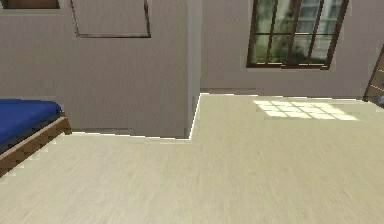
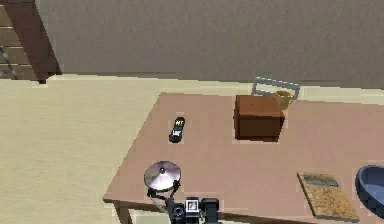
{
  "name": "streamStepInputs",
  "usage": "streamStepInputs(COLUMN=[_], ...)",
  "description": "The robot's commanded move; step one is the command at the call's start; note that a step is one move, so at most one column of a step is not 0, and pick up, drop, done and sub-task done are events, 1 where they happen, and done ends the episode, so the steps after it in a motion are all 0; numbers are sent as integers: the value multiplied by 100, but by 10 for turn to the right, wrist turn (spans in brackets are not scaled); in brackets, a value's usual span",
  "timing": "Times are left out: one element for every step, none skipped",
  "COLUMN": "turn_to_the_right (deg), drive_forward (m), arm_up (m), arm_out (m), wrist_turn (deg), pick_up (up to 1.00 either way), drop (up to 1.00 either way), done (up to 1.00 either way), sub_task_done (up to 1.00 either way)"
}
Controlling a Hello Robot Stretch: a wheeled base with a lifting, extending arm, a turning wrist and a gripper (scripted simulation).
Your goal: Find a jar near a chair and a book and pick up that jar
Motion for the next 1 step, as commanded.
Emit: streamStepInputs(turn_to_the_right=[0], drive_forward=[0], arm_up=[10], arm_out=[0], wrist_turn=[0], pick_up=[0], drop=[0], done=[0], sub_task_done=[0])
